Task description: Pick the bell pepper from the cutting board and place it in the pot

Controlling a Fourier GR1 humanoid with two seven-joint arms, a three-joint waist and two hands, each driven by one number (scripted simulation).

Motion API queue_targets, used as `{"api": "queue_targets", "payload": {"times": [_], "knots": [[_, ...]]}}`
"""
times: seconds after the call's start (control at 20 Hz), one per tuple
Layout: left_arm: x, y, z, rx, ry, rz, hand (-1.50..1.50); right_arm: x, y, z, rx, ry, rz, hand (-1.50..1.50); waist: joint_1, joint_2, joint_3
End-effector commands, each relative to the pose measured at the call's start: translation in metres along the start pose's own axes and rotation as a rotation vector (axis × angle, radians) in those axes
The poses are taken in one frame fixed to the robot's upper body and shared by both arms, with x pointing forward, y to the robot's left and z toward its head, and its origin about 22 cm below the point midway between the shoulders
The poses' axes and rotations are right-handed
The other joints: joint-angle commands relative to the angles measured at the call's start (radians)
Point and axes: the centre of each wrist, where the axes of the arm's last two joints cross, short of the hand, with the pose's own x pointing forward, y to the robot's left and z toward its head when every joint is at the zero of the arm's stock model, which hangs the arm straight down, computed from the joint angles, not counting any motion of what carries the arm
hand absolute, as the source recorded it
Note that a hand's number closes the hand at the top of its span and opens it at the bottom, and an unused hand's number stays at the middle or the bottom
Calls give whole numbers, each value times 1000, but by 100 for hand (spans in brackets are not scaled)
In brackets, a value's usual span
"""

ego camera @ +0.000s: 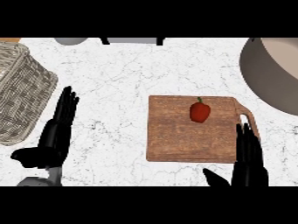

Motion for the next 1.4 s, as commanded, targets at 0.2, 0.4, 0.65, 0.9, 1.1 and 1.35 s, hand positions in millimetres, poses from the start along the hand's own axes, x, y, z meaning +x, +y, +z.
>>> {"api": "queue_targets", "payload": {"times": [0.2,0.4,0.65,0.9,1.1,1.35], "knots": [[2,-7,4,5,12,11,0,88,16,-22,109,141,160,-150,-6,-10,5],[-12,-7,4,10,11,0,0,99,46,-41,147,220,169,-150,-12,-8,6],[-1,5,16,25,23,3,0,95,50,-54,200,185,138,-150,-18,-10,6],[6,17,6,17,8,7,0,83,61,-60,184,191,148,-150,-20,-10,6],[-11,17,-9,-2,16,2,0,74,67,-69,196,196,165,-150,-22,-10,6],[-2,17,2,32,10,11,0,60,82,-90,188,224,154,-150,-18,-10,6]]}}
